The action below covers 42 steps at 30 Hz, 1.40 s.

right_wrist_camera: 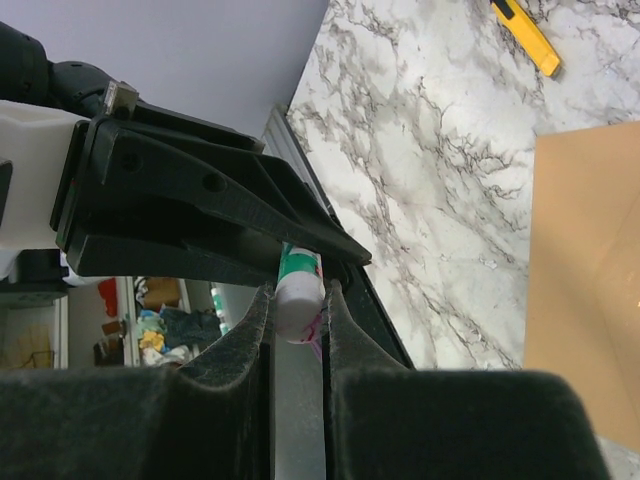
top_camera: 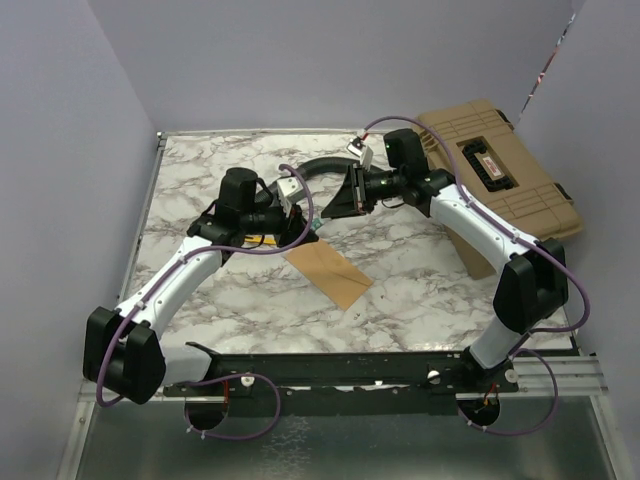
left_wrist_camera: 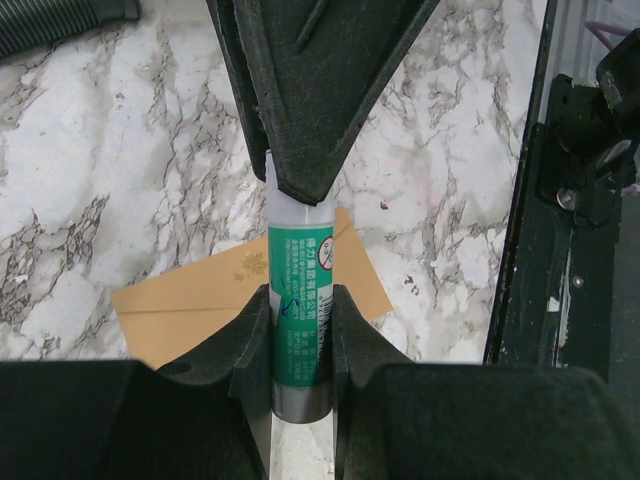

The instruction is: Place the letter into the envelope and seal it

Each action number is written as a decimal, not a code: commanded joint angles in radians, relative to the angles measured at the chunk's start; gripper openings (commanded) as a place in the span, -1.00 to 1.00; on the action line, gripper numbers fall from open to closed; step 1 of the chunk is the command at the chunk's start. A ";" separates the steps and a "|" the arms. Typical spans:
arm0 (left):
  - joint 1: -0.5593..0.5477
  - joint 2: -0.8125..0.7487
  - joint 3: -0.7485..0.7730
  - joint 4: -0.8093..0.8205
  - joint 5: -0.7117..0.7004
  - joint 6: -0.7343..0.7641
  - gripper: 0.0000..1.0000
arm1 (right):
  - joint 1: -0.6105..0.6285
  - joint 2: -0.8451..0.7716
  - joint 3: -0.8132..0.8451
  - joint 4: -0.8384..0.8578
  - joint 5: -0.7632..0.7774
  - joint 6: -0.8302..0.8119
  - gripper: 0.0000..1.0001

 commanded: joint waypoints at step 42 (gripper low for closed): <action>0.025 -0.061 -0.062 0.530 0.002 -0.132 -1.00 | 0.080 0.011 0.217 -0.106 0.085 0.051 -0.17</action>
